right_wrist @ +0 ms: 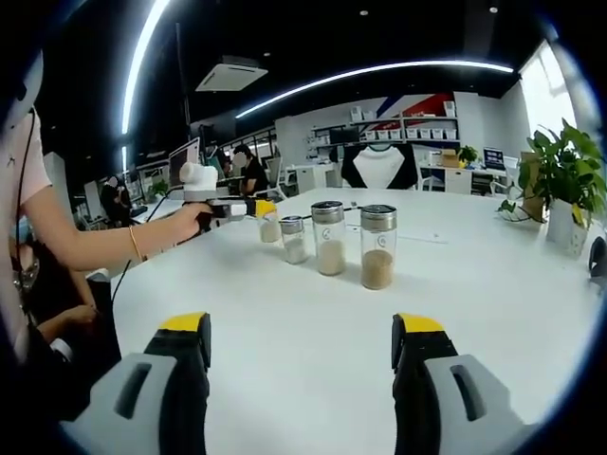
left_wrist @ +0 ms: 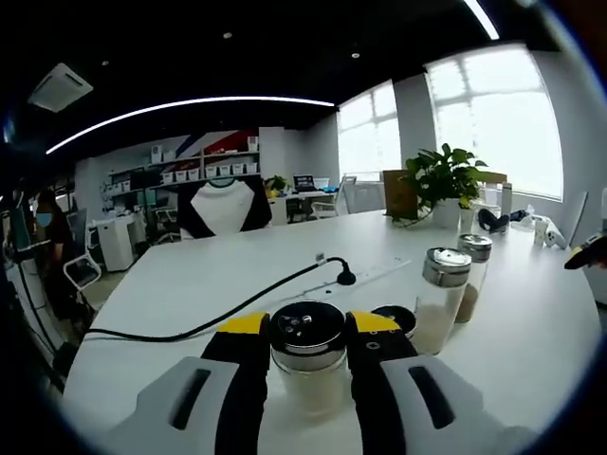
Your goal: Rotate the seasoning bottle until the label or dispensing opening points toward the visible target arrow and the bottle remains upright within the marked orientation range
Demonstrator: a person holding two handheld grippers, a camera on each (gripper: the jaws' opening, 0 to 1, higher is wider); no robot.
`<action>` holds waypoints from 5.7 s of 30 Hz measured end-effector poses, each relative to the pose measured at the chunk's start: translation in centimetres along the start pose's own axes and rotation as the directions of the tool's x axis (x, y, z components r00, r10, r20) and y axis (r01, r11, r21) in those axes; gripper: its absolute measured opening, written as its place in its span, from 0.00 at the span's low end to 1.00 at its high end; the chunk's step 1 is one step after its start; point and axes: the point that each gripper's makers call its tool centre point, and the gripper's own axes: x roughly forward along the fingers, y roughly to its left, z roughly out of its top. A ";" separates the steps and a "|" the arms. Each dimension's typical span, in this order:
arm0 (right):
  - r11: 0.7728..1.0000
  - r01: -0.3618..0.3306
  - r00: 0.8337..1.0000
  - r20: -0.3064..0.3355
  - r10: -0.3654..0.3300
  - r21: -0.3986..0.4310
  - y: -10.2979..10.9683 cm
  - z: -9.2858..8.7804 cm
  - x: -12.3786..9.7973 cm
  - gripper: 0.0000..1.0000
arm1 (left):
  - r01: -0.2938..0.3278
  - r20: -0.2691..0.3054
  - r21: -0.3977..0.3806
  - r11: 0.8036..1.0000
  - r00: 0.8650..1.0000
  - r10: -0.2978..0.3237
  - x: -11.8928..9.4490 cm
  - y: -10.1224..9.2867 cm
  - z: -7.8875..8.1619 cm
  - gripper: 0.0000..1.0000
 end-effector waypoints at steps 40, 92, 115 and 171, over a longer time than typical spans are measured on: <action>0.999 -0.045 0.998 0.053 0.046 -0.022 2.8 1.0 -1.3 0.78 | 0.239 0.073 -0.039 0.970 0.969 -0.236 -7.5 -13.3 4.2 0.33; 0.990 -0.140 0.981 0.139 0.137 0.015 6.4 2.8 -2.2 0.33 | 0.724 0.068 0.072 0.686 0.682 -0.728 -14.0 -33.8 7.7 0.33; 0.994 0.110 0.968 0.226 -0.113 0.026 5.1 4.9 -1.6 0.31 | 0.625 0.123 0.030 0.780 0.772 -0.623 -13.1 -32.0 9.6 0.33; 0.915 0.402 0.871 0.298 -0.391 0.028 2.9 6.1 -0.7 0.30 | 0.387 0.123 0.058 0.920 0.912 -0.391 -12.0 -31.5 9.0 0.45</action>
